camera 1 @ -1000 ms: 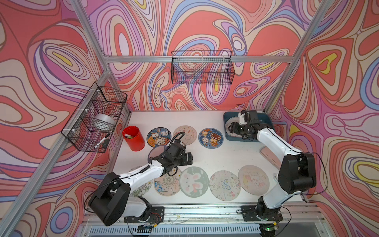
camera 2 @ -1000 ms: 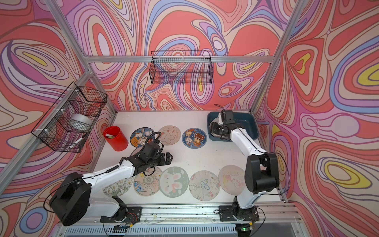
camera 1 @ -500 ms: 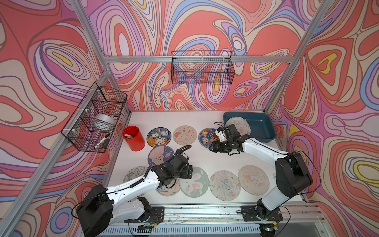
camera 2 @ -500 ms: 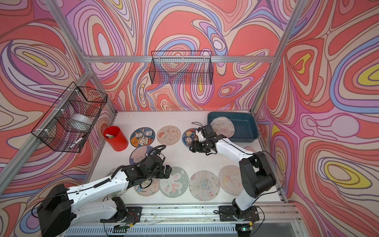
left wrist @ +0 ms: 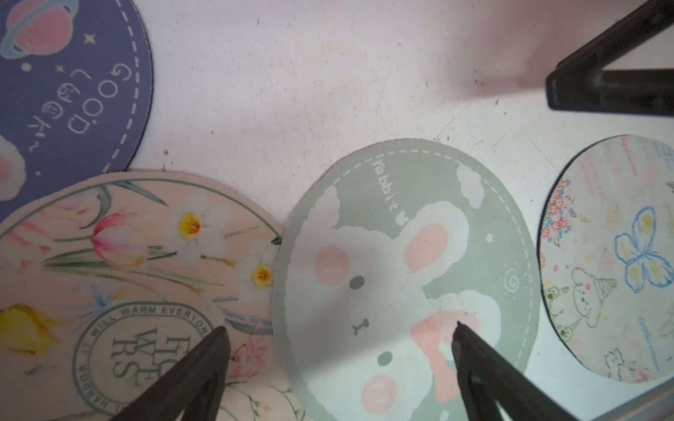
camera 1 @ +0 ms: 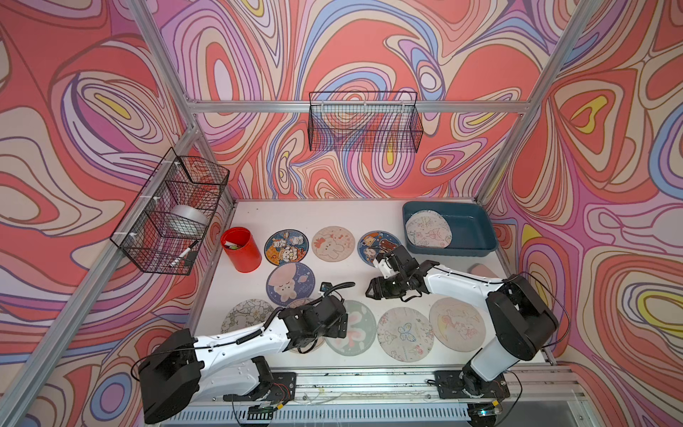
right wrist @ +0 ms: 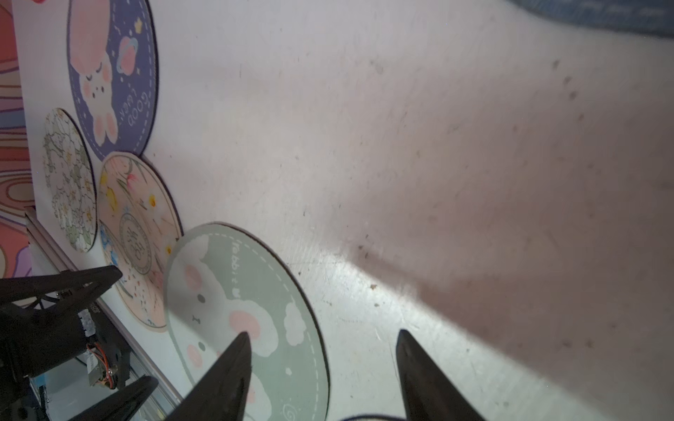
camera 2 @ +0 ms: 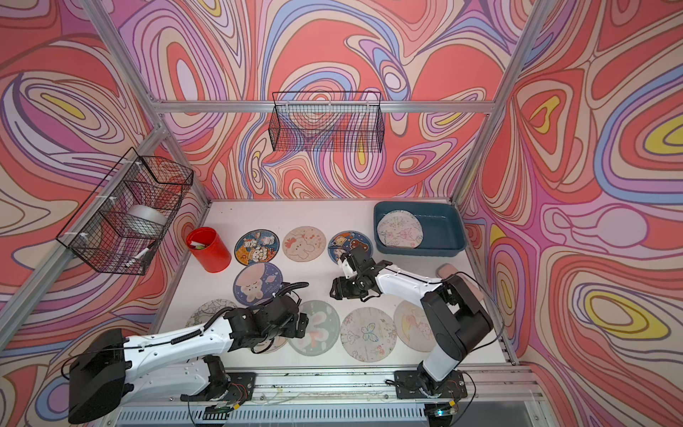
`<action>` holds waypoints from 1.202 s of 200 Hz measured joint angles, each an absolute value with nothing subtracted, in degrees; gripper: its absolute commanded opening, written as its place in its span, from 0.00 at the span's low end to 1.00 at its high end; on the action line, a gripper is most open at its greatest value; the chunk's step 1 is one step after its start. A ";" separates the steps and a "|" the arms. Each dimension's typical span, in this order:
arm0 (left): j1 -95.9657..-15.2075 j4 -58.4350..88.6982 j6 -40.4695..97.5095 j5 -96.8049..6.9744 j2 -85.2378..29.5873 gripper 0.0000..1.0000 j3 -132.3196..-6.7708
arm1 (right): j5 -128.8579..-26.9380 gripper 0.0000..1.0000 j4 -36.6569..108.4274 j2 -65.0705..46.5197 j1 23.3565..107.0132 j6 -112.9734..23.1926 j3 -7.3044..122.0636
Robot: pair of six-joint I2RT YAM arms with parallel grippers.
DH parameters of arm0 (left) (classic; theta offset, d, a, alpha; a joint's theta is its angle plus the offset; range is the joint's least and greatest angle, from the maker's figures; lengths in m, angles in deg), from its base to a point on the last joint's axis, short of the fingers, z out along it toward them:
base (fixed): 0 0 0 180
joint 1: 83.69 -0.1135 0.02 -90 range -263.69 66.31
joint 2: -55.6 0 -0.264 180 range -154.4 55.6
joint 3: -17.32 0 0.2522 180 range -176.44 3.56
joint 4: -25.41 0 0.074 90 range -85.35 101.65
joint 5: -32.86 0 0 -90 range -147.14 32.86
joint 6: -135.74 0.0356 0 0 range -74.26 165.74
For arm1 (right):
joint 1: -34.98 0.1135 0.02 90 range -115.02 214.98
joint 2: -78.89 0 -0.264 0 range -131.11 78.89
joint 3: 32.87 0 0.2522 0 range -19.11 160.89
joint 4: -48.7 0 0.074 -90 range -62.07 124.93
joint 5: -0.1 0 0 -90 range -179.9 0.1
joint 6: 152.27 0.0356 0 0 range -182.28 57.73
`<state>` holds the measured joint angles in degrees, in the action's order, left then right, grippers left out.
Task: Put the coasters into the storage box
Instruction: Pick up the coaster from the center of the board.
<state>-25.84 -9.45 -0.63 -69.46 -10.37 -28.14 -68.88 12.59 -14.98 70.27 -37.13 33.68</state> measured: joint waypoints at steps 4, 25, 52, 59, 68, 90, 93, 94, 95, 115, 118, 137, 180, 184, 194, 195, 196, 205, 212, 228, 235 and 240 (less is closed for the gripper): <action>-25.69 -9.61 -0.83 -69.48 -10.37 0.96 -28.10 | -68.88 0.64 12.63 -14.98 70.51 -37.04 33.29; -24.60 -9.93 -1.72 -70.05 -10.83 0.96 -27.86 | -68.86 0.63 12.85 -14.98 72.11 -36.15 31.70; -23.26 -10.02 -2.79 -70.66 -12.80 0.96 -27.82 | -68.84 0.63 13.59 -14.98 73.99 -35.14 30.93; -23.02 -10.04 -3.03 -70.75 -13.43 0.96 -27.79 | -68.84 0.62 13.94 -14.98 74.47 -34.90 30.84; -22.72 -10.09 -3.41 -71.03 -14.24 0.96 -27.79 | -68.82 0.63 14.22 -14.98 74.93 -34.66 30.71; -22.17 -10.48 -4.30 -71.76 -16.01 0.96 -27.79 | -68.82 0.62 14.77 -14.98 75.84 -34.16 30.38; -22.13 -10.52 -4.45 -71.87 -16.25 0.96 -27.79 | -68.82 0.62 14.79 -14.98 75.93 -34.13 30.38; -22.10 -10.57 -4.50 -71.91 -16.36 0.96 -27.79 | -68.82 0.62 14.79 -14.98 75.95 -34.11 30.38; -22.10 -10.57 -4.52 -71.93 -16.43 0.96 -27.79 | -68.82 0.62 14.79 -14.98 75.98 -34.11 30.38; -22.06 -11.25 -5.28 -72.56 -17.67 0.96 -27.79 | -68.82 0.62 14.84 -15.00 76.54 -33.96 30.38; -22.06 -11.33 -5.39 -72.67 -17.80 0.96 -27.79 | -68.84 0.62 14.84 -15.02 76.63 -33.89 30.38; -21.99 -12.12 -5.98 -73.55 -18.92 0.96 -27.84 | -68.82 0.62 14.84 -15.30 77.09 -33.68 30.38; -21.47 -12.36 -7.60 -75.45 -21.47 0.96 -29.00 | -68.20 0.61 15.49 -16.24 77.48 -33.63 30.38; -21.47 -12.36 -7.73 -75.58 -21.67 0.96 -29.13 | -68.09 0.61 15.62 -16.29 77.51 -33.63 30.38; -21.36 -12.36 -8.06 -75.86 -22.20 0.96 -29.46 | -67.74 0.60 16.06 -16.55 77.57 -33.63 30.45; -21.36 -12.36 -8.10 -75.86 -22.22 0.96 -29.48 | -67.72 0.60 16.13 -16.57 77.59 -33.61 30.45; -21.36 -12.36 -8.10 -75.89 -22.24 0.96 -29.50 | -67.70 0.60 16.15 -16.61 77.61 -33.63 30.47; -21.27 -12.36 -8.32 -76.13 -22.70 0.96 -29.83 | -67.35 0.60 16.61 -16.94 77.75 -33.65 30.58; -21.16 -12.34 -8.48 -76.32 -23.07 0.96 -30.07 | -67.15 0.60 16.83 -17.18 77.83 -33.61 30.76; -21.03 -12.21 -8.63 -76.72 -23.79 0.96 -30.55 | -66.35 0.59 17.77 -17.95 77.83 -33.46 31.11; -21.03 -12.16 -8.72 -76.74 -24.01 0.97 -30.70 | -65.82 0.58 18.25 -18.41 77.83 -33.35 31.39; -21.03 -12.19 -8.74 -76.76 -24.10 0.97 -30.81 | -65.38 0.58 18.64 -18.78 77.86 -33.22 31.61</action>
<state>-21.03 -12.19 -8.74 -76.76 -24.10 -30.81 -65.38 18.64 -18.78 77.86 -33.22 31.61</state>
